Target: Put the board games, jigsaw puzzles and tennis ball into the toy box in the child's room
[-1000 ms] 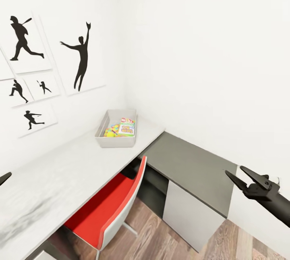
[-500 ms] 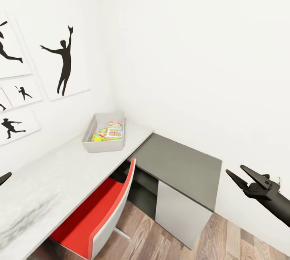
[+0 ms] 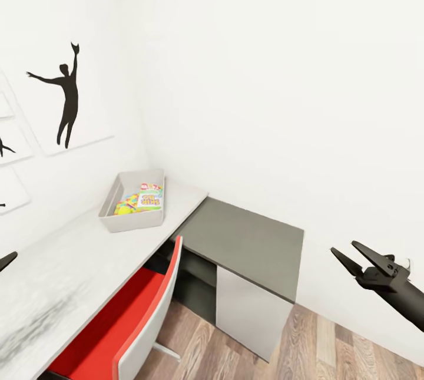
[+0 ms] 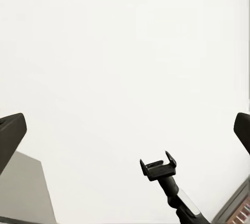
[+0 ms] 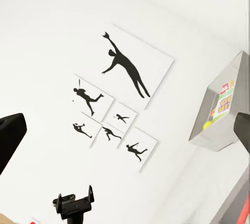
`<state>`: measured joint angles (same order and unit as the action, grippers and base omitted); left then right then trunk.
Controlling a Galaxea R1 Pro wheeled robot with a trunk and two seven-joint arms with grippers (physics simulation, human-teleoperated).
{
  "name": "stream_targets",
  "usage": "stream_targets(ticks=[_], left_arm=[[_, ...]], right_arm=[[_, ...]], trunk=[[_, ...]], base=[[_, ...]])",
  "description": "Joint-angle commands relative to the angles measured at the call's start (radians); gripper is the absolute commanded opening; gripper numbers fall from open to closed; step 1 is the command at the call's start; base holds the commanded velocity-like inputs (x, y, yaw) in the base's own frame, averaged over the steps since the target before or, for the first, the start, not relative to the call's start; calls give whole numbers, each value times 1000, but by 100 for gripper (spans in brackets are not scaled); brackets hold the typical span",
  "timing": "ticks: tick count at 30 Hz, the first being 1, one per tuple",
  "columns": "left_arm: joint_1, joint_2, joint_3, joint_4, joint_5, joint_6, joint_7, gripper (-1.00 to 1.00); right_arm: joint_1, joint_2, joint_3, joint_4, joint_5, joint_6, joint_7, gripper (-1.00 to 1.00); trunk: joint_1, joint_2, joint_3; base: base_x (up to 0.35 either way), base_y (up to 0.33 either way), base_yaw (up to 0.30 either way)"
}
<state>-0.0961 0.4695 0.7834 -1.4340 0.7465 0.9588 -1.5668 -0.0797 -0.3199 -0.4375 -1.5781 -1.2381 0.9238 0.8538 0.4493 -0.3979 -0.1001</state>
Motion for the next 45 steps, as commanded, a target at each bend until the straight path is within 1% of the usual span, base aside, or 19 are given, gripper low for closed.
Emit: stream_targets(ticks=[1,17,29,36,45], left_arm=[[-1,0,1,0,-1,11,-4,100],[-1,-2,-1,0,0,-1,-4,100],[-1,-1,-1,0,-1,-2,-4,100],[-1,0,0,0,0,-2,-4,100],[-1,0,0,0,-1,-3,-4,100]], right_arm=[[-1,0,0,0,0,4,2,100],[-1,1,-1,3,0,4,1,100],[-2,1,0,3,0,3,1,100],[-1,1,0,4,0,3,1,100],[-1,1,0,4,0,3,1,100]], trunk=[[1,-2,-1],[1,-2,20],[1,-2,23],[1,-2,30],[1,-2,41]], base=[[0,0,-209],[0,0,-208],[-14,0,-38],[-135,36,-187],[-14,3,-214]])
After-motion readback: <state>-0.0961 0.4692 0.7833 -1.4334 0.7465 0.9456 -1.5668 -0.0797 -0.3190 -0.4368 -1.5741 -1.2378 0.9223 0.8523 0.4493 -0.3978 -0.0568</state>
